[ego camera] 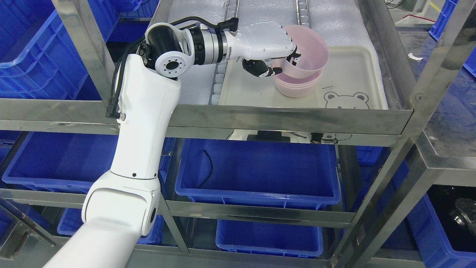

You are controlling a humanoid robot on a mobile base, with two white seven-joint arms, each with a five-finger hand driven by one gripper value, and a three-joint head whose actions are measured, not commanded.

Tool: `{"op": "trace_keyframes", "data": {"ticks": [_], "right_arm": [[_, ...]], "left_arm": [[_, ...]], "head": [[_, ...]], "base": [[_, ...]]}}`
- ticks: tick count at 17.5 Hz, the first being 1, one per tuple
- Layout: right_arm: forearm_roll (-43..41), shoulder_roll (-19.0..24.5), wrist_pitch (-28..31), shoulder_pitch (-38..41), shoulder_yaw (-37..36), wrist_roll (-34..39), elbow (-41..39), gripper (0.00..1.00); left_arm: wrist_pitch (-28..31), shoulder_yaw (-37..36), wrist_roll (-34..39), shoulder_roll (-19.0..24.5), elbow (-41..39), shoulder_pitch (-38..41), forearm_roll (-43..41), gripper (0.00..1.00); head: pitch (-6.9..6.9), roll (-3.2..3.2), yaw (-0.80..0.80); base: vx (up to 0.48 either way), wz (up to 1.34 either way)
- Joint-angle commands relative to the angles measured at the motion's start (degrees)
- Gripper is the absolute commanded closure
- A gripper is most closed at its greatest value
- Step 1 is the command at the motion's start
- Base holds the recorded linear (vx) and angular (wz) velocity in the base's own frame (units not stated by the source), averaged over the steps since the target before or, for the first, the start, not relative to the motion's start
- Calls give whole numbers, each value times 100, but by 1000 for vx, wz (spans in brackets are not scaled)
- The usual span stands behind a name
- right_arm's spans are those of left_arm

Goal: Stack pink IKEA bowl on shelf middle layer
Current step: 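Lower the pink bowl onto the pink bowl on the middle-shelf tray, then open the left hand and withdraw it from the stacked bowls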

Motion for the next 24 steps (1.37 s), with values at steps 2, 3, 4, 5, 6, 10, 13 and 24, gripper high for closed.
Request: {"op": "trace_keyframes", "data": {"ticks": [2,3,4,5,6,10,13,24], "right_arm": [[0,-100,-4,27,0,-2,-100,0],[0,-100,-4,27,0,-2,-100,0],[0,-100,-4,18,0,-2,-100,0],[0,-100,-4,18,0,-2,-100,0],[0,-100,-4,27,0,-2,-100,0],[0,-100,-4,18,0,-2,-100,0],[0,-100,-4,18,0,-2,-100,0],[0,-100,-4,27,0,-2,-100,0]], "left_arm": [[-48,115,67,100,739,7,-92,96],[-48,98,102,100,765,7,-83,95],[-48,89,128,100,792,7,-66,95],[-48,89,137,100,836,15,-57,94],[-48,97,181,100,853,16,-13,92],[-48,97,260,100,924,33,330,75],[-48,89,251,100,924,59,321,46],[-48,-16,664,100,-603,-170,2290,17]], "head": [[0,0,0],[0,0,0],[-1,0,0],[-1,0,0],[-1,0,0],[-1,0,0],[-1,0,0],[-1,0,0]], "base": [[0,0],[0,0],[0,0],[0,0],[0,0],[0,0],[0,0],[-1,2]]}}
